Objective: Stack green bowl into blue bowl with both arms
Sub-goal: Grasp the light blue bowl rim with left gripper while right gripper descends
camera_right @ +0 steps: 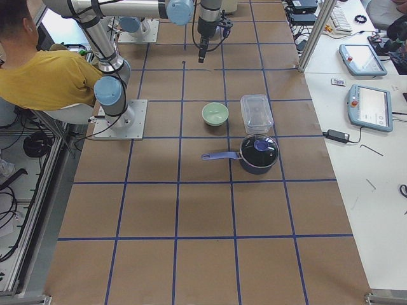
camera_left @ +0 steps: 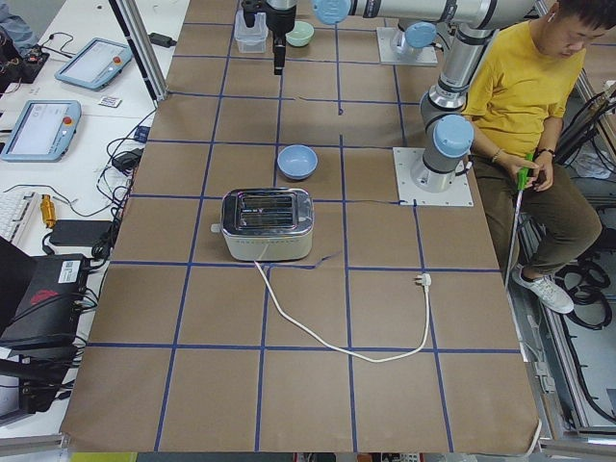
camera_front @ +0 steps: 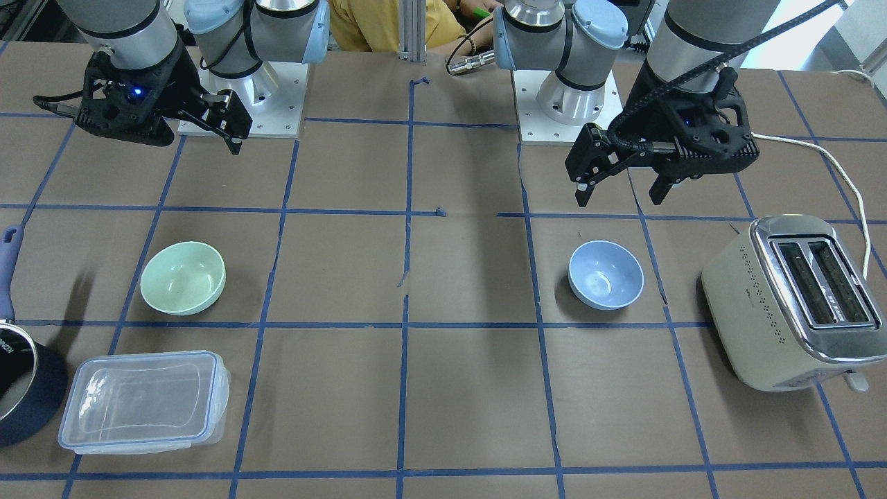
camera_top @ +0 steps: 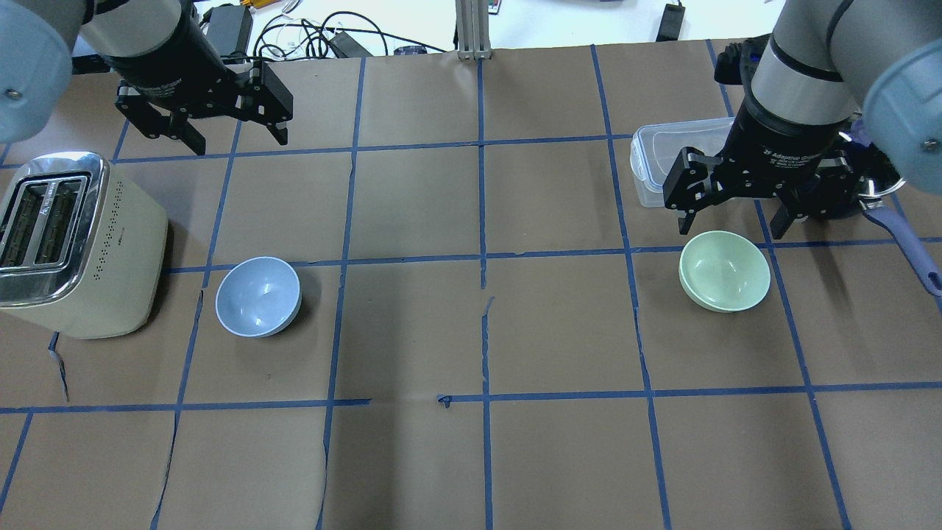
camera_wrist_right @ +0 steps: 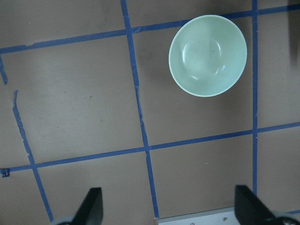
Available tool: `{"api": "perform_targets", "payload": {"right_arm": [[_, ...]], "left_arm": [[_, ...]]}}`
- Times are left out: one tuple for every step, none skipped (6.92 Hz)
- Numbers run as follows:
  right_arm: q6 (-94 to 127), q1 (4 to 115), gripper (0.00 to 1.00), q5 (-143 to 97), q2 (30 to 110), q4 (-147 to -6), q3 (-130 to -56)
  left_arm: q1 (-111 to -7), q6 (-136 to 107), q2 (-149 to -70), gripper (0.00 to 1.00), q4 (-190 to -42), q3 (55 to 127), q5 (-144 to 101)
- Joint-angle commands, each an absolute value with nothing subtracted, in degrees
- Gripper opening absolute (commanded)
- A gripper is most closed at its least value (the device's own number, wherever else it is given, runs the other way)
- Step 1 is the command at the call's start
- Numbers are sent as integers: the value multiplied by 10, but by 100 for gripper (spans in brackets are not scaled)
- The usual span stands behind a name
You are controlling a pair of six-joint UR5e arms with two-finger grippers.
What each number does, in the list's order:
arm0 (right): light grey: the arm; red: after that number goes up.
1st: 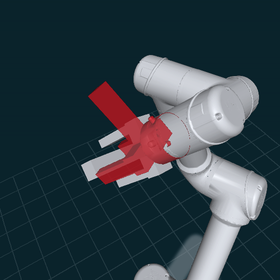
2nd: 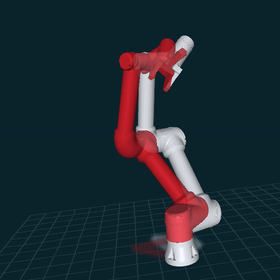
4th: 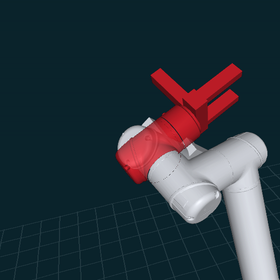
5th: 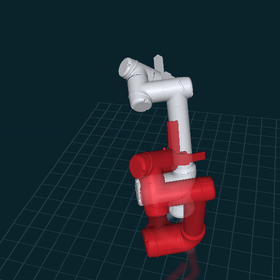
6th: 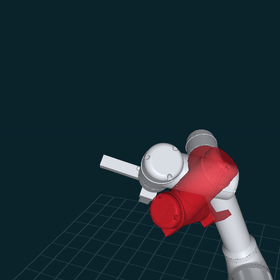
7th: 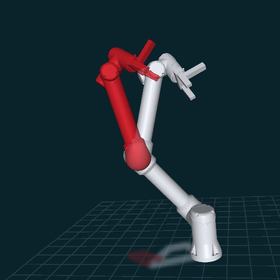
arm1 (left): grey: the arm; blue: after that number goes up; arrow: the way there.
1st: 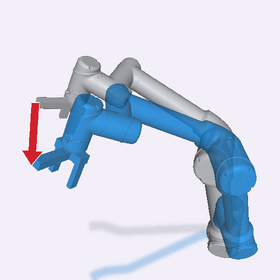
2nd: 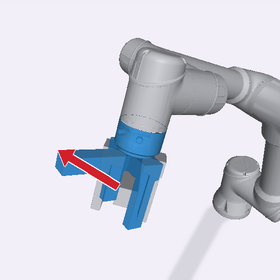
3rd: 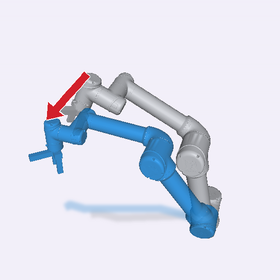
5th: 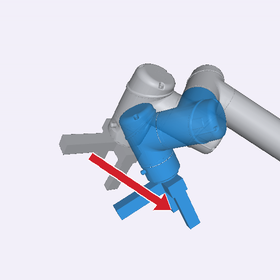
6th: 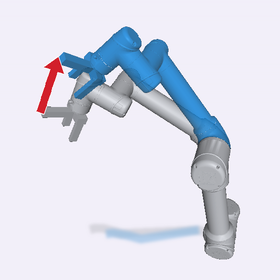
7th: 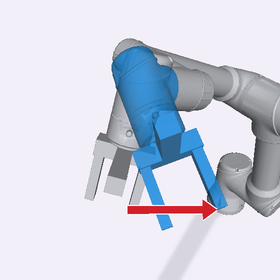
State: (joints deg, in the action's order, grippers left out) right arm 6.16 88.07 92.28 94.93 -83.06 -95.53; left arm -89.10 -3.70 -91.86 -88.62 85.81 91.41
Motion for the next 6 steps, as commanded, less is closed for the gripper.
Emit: {"api": "perform_targets", "payload": {"right_arm": [[62, 881, 100, 922, 949, -831, -955], [62, 881, 100, 922, 949, -831, -955], [59, 881, 100, 925, 949, -830, -956], [59, 881, 100, 925, 949, -830, -956], [61, 881, 100, 924, 949, -829, -957], [61, 881, 100, 925, 949, -828, -961]], "left_arm": [[-881, -8, -921, 100, -890, 867, 914], [-852, 63, -922, 100, -881, 901, 911], [-803, 88, -923, 100, -837, 947, 910], [-762, 117, -926, 100, -818, 1002, 908], [-738, 140, -928, 100, -775, 1056, 908], [-716, 148, -934, 100, -721, 1108, 907]]}}
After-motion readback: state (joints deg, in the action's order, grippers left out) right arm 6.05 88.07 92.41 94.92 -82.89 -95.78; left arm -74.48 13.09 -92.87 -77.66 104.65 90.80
